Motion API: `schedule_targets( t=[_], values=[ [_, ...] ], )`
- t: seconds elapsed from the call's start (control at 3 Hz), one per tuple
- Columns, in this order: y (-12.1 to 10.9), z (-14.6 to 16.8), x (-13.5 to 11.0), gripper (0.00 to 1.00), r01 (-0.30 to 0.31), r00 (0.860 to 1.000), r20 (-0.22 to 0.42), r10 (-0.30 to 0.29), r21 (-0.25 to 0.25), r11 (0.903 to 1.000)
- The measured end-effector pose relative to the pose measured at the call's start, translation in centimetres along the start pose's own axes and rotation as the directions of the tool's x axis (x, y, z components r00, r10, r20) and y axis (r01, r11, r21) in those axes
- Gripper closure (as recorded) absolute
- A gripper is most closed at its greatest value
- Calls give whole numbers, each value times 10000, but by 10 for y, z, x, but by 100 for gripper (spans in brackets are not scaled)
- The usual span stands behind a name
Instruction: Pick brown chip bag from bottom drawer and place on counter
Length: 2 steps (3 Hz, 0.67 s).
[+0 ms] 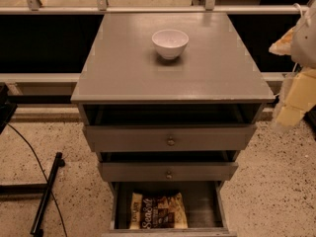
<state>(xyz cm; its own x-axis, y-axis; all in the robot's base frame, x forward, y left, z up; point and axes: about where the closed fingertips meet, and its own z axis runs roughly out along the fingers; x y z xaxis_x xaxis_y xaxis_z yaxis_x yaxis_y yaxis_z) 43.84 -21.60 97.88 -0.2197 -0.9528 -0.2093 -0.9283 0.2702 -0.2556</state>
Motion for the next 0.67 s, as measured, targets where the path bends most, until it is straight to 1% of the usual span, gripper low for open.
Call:
schedule_targets(
  t=[0.33,0.67],
  values=[
    [0,1,0,0,2,10000,6,-2,22,10000],
    [13,19,4,0,38,9999,136,-46,539,9985]
  ],
)
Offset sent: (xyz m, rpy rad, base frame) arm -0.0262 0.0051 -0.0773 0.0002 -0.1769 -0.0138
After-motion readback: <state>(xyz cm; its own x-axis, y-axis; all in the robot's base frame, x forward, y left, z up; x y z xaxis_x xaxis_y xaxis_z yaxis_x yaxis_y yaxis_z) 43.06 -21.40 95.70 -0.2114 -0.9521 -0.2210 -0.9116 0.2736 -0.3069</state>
